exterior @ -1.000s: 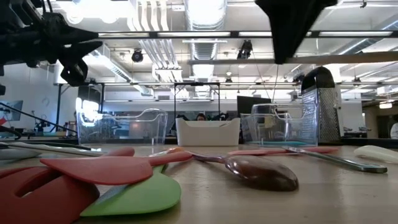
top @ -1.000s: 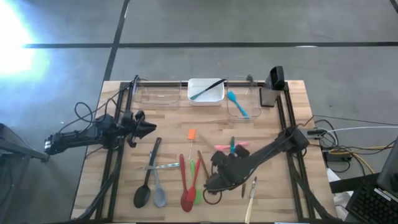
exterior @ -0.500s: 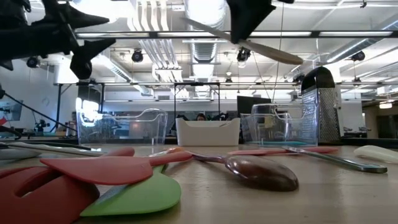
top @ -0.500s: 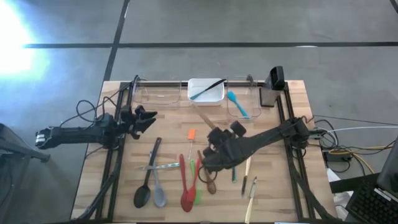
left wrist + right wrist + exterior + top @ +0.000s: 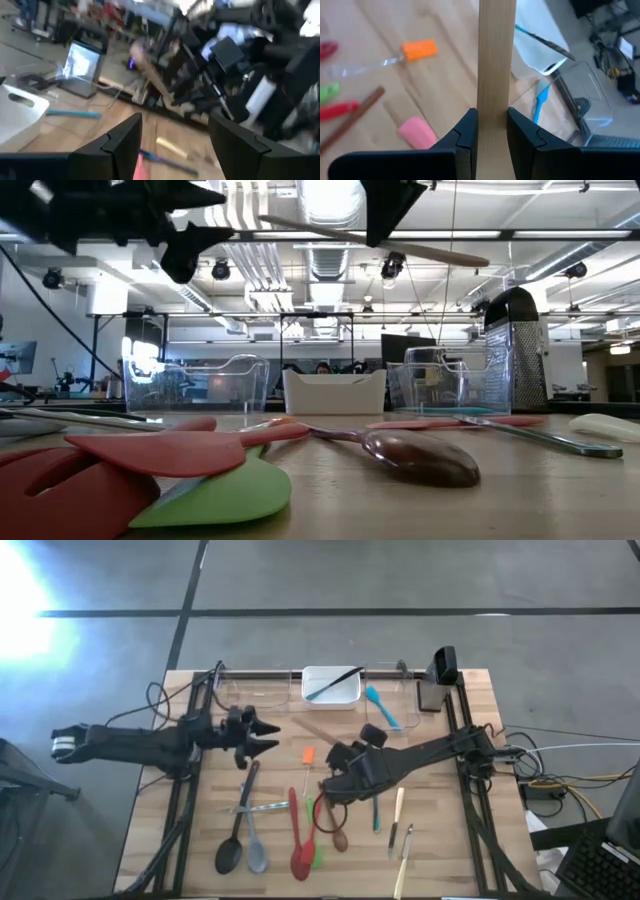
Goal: Pick & Place Kitchen Items
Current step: Put the light brown serving spoon into the left transparent bin
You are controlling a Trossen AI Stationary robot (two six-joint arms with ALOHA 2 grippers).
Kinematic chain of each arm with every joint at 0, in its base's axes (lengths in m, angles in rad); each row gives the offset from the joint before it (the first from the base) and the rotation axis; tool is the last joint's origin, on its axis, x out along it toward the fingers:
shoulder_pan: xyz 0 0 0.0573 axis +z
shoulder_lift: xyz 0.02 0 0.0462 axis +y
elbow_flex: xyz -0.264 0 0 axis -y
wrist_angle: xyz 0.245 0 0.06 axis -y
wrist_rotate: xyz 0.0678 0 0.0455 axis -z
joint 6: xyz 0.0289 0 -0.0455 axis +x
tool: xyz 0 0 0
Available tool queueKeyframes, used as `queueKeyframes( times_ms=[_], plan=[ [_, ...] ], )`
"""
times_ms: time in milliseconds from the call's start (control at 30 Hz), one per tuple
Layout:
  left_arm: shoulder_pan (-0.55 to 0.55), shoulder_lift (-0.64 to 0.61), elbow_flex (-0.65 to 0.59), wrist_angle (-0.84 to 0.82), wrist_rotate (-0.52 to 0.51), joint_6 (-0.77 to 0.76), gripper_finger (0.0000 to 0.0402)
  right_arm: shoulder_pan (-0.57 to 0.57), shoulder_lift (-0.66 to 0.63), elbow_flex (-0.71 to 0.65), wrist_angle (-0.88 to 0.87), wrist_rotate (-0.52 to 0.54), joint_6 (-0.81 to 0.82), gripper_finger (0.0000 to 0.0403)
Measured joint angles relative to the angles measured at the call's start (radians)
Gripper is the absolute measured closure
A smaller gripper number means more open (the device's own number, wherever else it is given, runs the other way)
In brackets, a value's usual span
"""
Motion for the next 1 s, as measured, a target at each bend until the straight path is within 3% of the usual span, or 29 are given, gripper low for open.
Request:
queueKeyframes(
  times_ms=[133,433,700,800,1000],
  plan=[
    [0.000,0.048,0.184,-0.356,0.005,0.113,0.0172,0.001,0.000,-0.002,-0.022,-0.070,-0.110,0.0342],
    [0.012,0.144,0.582,-0.859,0.027,0.260,0.0172,0.005,0.001,-0.007,-0.035,-0.223,-0.403,0.0342],
    [0.062,0.371,0.806,-1.081,0.242,0.306,0.0172,0.010,0.003,-0.007,-0.035,-0.238,-0.645,0.0342],
    [0.072,0.468,0.845,-1.091,0.336,0.308,0.0172,0.009,0.003,-0.007,-0.035,-0.218,-0.692,0.0342],
    [0.072,0.622,0.877,-1.092,0.429,0.309,0.0172,0.014,0.003,-0.007,-0.035,-0.141,-0.745,0.0342]
  ],
)
